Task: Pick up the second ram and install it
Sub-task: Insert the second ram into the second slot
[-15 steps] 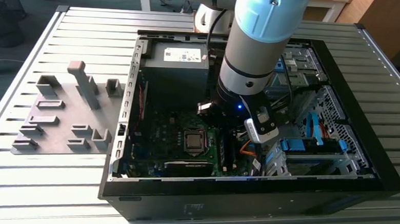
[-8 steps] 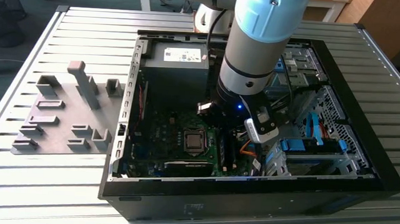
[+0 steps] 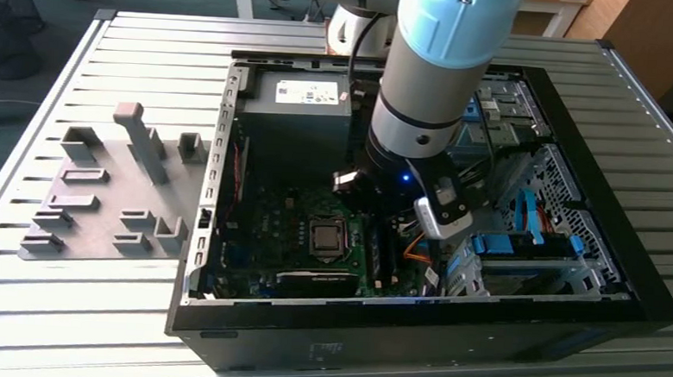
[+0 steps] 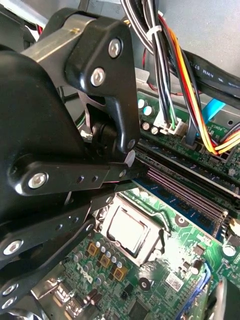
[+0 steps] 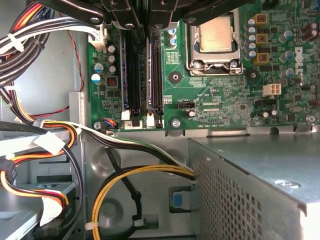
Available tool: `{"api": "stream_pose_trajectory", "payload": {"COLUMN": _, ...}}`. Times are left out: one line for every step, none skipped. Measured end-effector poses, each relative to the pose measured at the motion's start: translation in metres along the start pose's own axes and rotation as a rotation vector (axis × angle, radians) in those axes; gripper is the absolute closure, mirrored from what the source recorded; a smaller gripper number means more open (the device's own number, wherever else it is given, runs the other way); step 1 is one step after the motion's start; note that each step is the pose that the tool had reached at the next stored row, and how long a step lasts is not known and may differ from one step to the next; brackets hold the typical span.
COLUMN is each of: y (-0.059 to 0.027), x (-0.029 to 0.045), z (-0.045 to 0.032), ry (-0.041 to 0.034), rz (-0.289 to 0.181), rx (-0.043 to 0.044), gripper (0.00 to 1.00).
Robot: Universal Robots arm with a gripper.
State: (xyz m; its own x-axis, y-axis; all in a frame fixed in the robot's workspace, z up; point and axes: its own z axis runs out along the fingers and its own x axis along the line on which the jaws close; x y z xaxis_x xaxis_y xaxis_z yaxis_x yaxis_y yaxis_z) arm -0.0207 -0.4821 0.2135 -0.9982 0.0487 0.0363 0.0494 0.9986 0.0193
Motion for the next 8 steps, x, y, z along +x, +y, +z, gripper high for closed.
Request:
{"api": "stream_pose_trajectory", "payload": {"y": 0.0000, "x": -0.0001, "z": 0.0001, "ry": 0.0001, "rz": -0.005, "rx": 0.0003, "gripper": 0.86}}
{"api": "stream_pose_trajectory", "payload": {"y": 0.0000, "x": -0.0002, "z": 0.0004, "ry": 0.0002, "rz": -0.007, "rx": 0.0004, "gripper": 0.86}}
{"api": "stream_pose_trajectory", "payload": {"y": 0.0000, "x": -0.0003, "z": 0.0009, "ry": 0.0001, "rz": -0.008, "rx": 0.0000, "gripper": 0.86}}
{"api": "stream_pose_trajectory", "payload": {"y": 0.0000, "x": -0.0003, "z": 0.0012, "ry": 0.0002, "rz": -0.008, "rx": -0.0004, "gripper": 0.86}}
{"api": "stream_pose_trajectory", "payload": {"y": 0.0000, "x": -0.0004, "z": 0.0015, "ry": 0.0003, "rz": -0.009, "rx": -0.0003, "gripper": 0.86}}
{"api": "stream_pose_trajectory", "payload": {"y": 0.0000, "x": -0.0005, "z": 0.0017, "ry": 0.0004, "rz": -0.011, "rx": -0.0003, "gripper": 0.86}}
{"api": "stream_pose_trajectory", "payload": {"y": 0.0000, "x": -0.0006, "z": 0.0017, "ry": 0.0005, "rz": -0.014, "rx": -0.0001, "gripper": 0.86}}
{"api": "stream_pose_trajectory", "payload": {"y": 0.0000, "x": -0.0007, "z": 0.0017, "ry": 0.0006, "rz": -0.018, "rx": 0.0001, "gripper": 0.86}}
